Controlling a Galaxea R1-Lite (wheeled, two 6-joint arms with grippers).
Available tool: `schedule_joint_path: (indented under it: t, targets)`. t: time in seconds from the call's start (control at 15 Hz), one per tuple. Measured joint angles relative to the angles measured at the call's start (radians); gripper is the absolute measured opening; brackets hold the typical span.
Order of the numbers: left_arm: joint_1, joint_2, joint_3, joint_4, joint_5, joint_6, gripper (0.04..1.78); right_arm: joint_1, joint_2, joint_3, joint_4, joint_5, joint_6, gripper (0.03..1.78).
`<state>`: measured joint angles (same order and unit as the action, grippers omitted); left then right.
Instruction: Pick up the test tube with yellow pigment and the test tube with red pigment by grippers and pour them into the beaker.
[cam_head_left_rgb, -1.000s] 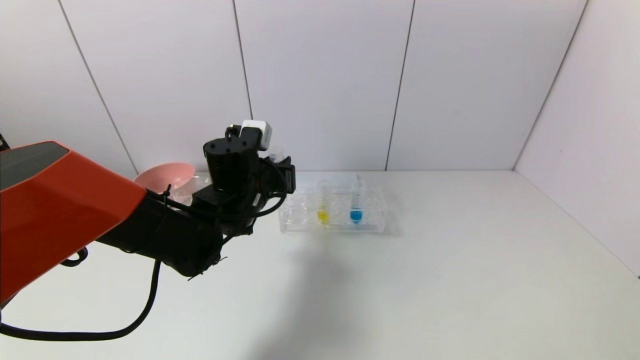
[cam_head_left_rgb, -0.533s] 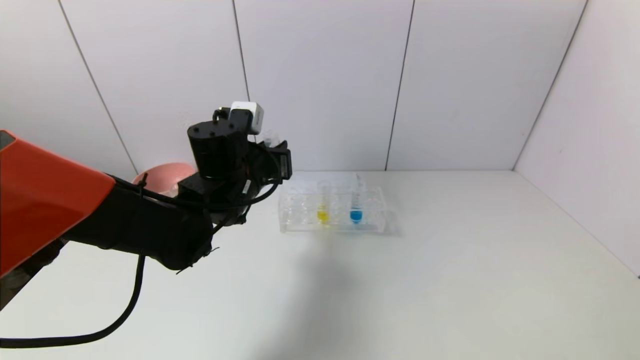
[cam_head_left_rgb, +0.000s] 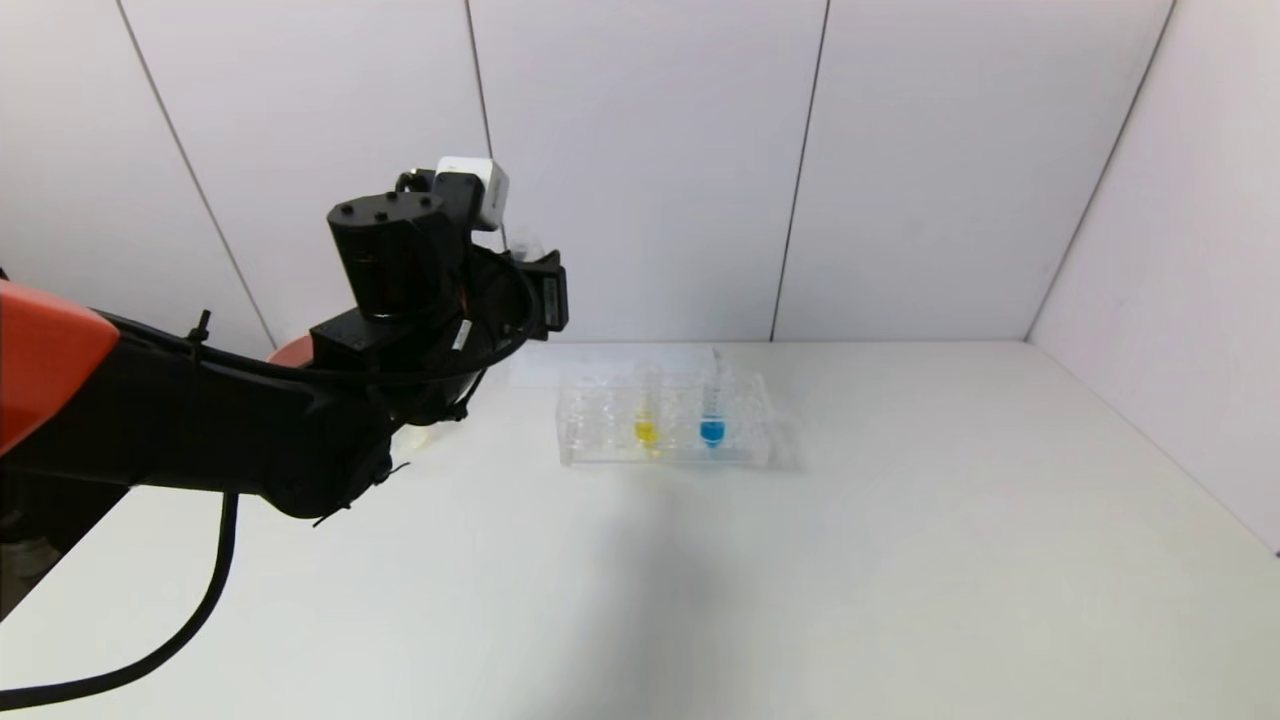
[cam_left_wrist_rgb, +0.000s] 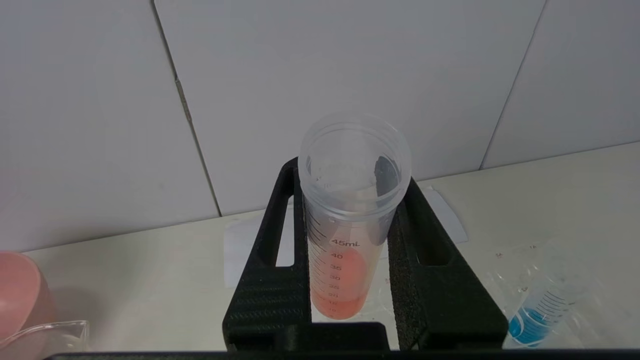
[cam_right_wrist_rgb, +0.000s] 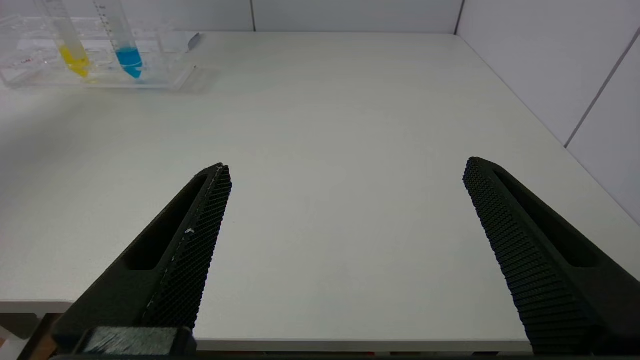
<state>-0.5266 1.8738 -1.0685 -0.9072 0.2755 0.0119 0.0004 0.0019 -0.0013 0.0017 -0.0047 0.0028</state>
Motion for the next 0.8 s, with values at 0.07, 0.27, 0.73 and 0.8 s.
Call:
schedule_joint_path:
  t: [0.07, 0.27, 0.73, 0.8]
  targets:
    - [0.001, -0.009, -0.003, 0.017, 0.000, 0.000, 0.45, 0.000, 0.000, 0.000, 0.000, 0.000, -0.001, 1.70]
    - [0.018, -0.031, -0.001, 0.046, 0.000, 0.000, 0.45, 0.000, 0.000, 0.000, 0.000, 0.000, 0.000, 1.70]
    - [0.093, -0.050, 0.004, 0.074, 0.000, 0.001, 0.45, 0.000, 0.000, 0.000, 0.000, 0.000, 0.000, 1.70]
    - [0.106, -0.050, 0.003, 0.079, 0.000, 0.001, 0.45, 0.000, 0.000, 0.000, 0.000, 0.000, 0.000, 1.70]
